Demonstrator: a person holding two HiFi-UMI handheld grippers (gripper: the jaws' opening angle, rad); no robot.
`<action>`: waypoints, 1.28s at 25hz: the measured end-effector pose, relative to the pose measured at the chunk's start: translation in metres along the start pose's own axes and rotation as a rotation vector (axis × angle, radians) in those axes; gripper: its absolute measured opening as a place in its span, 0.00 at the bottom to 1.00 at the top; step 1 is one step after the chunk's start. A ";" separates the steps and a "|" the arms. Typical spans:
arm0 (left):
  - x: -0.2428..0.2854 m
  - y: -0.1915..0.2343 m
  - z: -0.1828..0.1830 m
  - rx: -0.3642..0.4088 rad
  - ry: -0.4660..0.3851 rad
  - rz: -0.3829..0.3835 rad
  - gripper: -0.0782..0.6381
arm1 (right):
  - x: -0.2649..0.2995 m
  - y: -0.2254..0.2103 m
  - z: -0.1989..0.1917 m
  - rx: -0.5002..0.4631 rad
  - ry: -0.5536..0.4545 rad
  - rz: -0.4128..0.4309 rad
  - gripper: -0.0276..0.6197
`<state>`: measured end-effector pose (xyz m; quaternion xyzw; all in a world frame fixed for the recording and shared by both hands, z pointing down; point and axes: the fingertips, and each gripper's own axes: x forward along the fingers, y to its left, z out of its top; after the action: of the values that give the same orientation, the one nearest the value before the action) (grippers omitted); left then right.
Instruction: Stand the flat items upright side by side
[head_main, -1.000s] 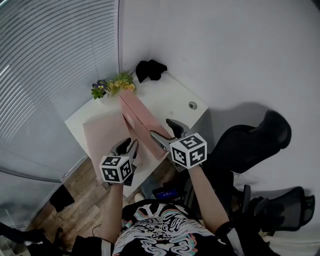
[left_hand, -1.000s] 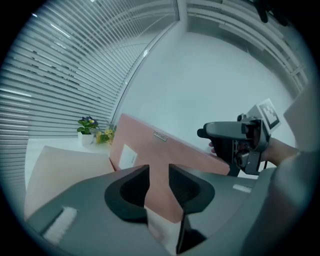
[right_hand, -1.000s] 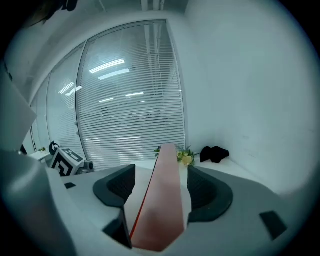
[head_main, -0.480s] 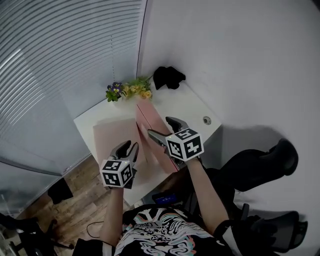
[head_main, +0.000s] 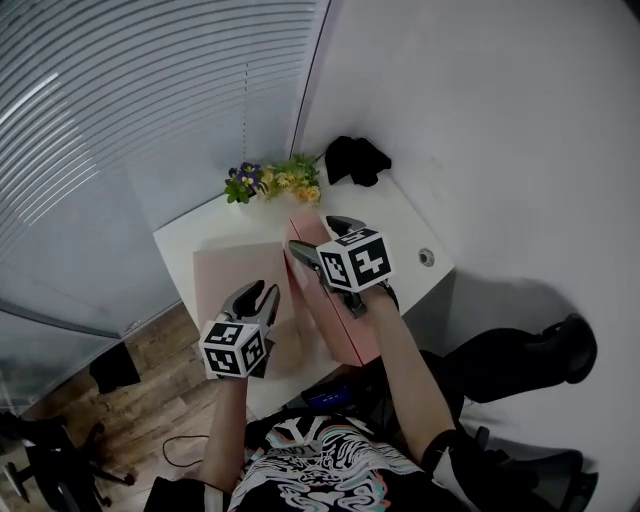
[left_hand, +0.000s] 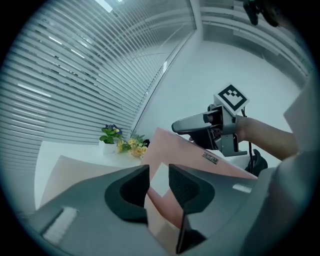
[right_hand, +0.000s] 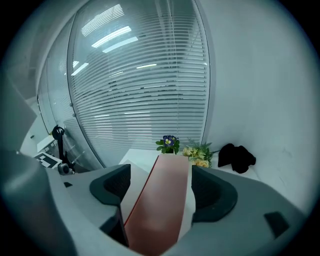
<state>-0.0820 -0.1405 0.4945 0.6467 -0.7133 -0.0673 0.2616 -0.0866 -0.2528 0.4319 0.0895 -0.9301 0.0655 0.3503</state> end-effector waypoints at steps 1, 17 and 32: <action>0.001 0.001 0.002 -0.003 -0.004 0.001 0.28 | 0.004 -0.002 0.000 0.003 0.011 0.002 0.64; 0.022 -0.006 0.004 -0.011 -0.010 -0.006 0.28 | 0.033 -0.007 -0.020 0.071 0.195 0.003 0.57; 0.021 -0.012 -0.003 -0.007 0.011 -0.010 0.27 | 0.022 -0.022 -0.026 0.149 0.154 -0.047 0.54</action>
<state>-0.0707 -0.1615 0.4979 0.6499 -0.7082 -0.0673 0.2673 -0.0810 -0.2724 0.4670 0.1316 -0.8907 0.1328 0.4144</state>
